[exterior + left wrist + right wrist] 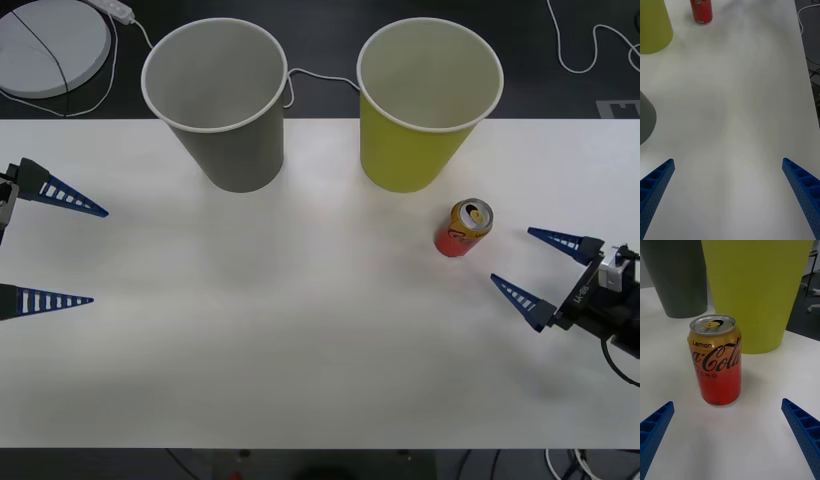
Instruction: Put the can into the green bin and the plastic bottle into the gray bin
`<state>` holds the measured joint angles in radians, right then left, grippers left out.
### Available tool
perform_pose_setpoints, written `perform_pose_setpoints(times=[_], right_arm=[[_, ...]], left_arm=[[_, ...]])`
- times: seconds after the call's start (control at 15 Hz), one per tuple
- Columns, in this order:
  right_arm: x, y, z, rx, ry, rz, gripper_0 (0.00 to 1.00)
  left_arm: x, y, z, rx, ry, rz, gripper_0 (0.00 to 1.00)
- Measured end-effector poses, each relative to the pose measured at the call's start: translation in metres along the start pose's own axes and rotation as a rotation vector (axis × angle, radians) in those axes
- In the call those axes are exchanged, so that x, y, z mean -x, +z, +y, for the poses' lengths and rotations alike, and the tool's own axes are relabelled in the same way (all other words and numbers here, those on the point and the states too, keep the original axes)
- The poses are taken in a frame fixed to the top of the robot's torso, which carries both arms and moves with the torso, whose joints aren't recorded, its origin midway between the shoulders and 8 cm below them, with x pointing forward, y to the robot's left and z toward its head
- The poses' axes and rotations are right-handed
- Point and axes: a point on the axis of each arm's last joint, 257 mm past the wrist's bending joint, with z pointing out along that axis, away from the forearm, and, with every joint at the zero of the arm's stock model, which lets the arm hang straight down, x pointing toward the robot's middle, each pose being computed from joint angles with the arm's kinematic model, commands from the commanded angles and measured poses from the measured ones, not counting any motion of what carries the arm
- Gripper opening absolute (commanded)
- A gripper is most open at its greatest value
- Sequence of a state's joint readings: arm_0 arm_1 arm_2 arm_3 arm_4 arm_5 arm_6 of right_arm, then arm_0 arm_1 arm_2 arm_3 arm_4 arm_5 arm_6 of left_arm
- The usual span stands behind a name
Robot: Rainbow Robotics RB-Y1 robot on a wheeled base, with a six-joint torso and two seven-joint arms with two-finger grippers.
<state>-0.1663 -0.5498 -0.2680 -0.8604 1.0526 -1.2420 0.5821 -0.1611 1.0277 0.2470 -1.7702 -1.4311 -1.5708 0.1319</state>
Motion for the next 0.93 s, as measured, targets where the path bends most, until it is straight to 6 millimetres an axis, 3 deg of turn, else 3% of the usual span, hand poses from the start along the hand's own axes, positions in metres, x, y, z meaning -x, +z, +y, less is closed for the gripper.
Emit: perform_pose_setpoints(times=[0.93], right_arm=[[0.005,0.085,0.014,-0.039,-0.039,-0.011,1.00]], left_arm=[[0.000,0.000,0.000,0.000,0.000,0.000,1.00]])
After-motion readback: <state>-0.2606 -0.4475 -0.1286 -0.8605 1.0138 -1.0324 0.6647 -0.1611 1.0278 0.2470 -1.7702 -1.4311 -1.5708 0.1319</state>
